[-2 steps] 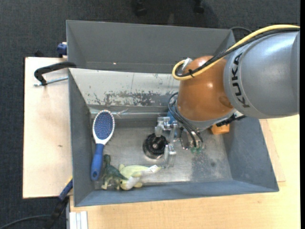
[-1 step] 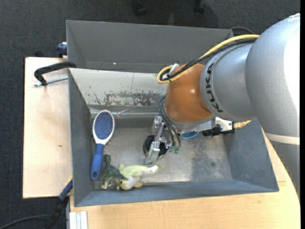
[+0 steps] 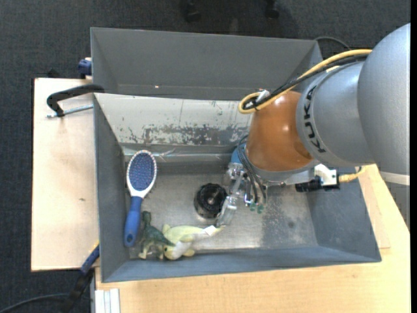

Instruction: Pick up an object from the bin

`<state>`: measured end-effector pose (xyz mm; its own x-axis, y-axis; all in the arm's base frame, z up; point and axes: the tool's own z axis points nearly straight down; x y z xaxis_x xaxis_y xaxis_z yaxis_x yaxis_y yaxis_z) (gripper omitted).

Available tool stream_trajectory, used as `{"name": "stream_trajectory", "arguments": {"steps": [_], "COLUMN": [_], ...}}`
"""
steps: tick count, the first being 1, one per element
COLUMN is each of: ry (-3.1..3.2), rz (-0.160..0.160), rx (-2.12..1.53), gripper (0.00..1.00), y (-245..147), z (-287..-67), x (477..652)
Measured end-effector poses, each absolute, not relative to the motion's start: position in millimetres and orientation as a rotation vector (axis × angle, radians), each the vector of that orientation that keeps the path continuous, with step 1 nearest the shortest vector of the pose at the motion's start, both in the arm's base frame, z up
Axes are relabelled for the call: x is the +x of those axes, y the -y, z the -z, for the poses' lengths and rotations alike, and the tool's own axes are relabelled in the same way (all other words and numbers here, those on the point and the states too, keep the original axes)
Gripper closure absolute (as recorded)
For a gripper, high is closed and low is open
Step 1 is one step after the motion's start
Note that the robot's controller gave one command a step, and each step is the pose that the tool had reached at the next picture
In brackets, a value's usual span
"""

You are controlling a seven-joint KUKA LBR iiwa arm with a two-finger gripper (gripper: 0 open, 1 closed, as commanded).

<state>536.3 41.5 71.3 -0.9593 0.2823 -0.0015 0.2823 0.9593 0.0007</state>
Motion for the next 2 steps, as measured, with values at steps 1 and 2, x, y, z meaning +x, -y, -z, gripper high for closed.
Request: {"name": "stream_trajectory", "arguments": {"steps": [1, 2], "ry": [-3.125, -3.129], "rz": [-0.003, -0.004], "rx": [0.235, -0.208], "gripper": [0.0, 0.0], "y": [-45.3, -125.5], "z": [-130.3, -73.4], "x": [517.2, 527.7]}}
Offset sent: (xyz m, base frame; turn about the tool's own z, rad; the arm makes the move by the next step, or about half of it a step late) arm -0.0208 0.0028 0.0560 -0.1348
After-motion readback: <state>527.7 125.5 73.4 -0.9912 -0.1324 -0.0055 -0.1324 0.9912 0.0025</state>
